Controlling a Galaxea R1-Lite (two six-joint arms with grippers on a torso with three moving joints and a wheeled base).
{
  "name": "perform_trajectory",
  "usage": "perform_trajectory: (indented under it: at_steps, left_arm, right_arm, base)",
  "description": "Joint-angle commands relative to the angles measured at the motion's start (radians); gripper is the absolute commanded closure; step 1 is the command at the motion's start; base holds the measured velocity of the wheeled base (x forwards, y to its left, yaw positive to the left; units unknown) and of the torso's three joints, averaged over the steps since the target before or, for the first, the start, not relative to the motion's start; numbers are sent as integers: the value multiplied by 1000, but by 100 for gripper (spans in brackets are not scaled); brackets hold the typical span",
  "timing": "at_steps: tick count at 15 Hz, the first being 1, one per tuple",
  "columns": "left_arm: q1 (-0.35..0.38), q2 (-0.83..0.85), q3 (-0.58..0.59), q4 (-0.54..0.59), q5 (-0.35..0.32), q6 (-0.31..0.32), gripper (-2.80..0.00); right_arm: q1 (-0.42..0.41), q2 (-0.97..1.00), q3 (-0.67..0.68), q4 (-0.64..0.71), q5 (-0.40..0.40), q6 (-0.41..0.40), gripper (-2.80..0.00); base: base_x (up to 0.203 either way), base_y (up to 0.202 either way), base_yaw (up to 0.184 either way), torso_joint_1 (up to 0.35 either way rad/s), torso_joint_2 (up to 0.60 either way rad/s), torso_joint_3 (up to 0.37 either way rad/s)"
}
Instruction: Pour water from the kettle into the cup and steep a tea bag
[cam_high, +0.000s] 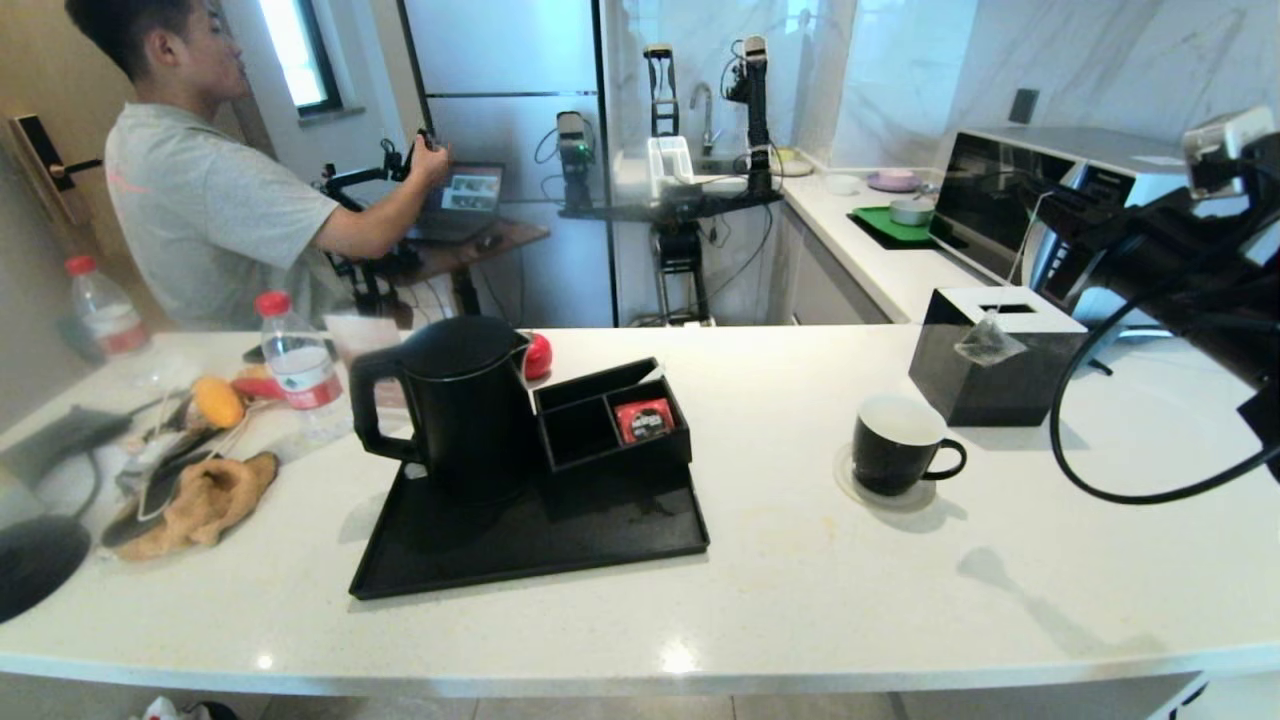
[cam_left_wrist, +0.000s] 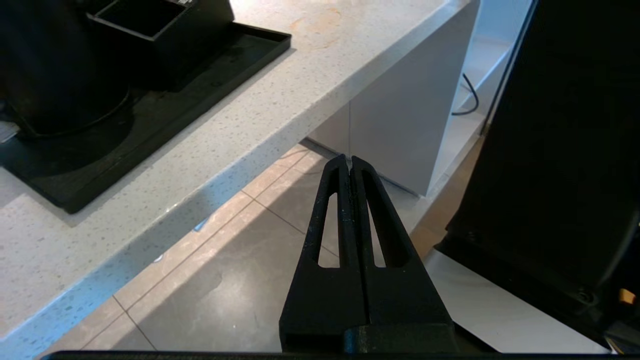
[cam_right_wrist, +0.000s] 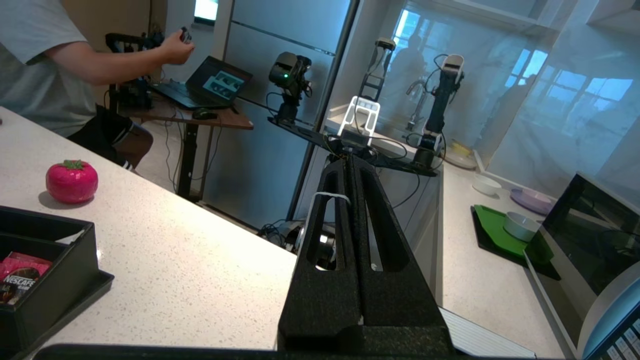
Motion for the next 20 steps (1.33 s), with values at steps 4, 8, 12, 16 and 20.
perform_trajectory:
  at_steps: [4, 8, 12, 16, 20]
  left_arm:
    - [-7, -5, 1, -1, 2, 6, 0]
    - [60, -5, 1, -1, 2, 3, 0]
    - [214, -5, 1, -1, 1, 6, 0]
    - [217, 166, 1, -1, 1, 4, 0]
    - [458, 367, 1, -1, 1, 0, 0]
  right_arm:
    - [-3, -1, 2, -8, 3, -1, 0]
    - [-17, 9, -6, -8, 4, 0, 0]
    - [-40, 31, -57, -5, 5, 4, 0]
    - [-88, 71, -134, -3, 6, 5, 0]
    - [-156, 129, -246, 24, 4, 2, 0]
  base:
    - [0, 0, 0, 0, 0, 0]
    - [0, 0, 0, 0, 0, 0]
    - [0, 0, 0, 0, 0, 0]
    - [0, 0, 0, 0, 0, 0]
    - [0, 0, 0, 0, 0, 0]
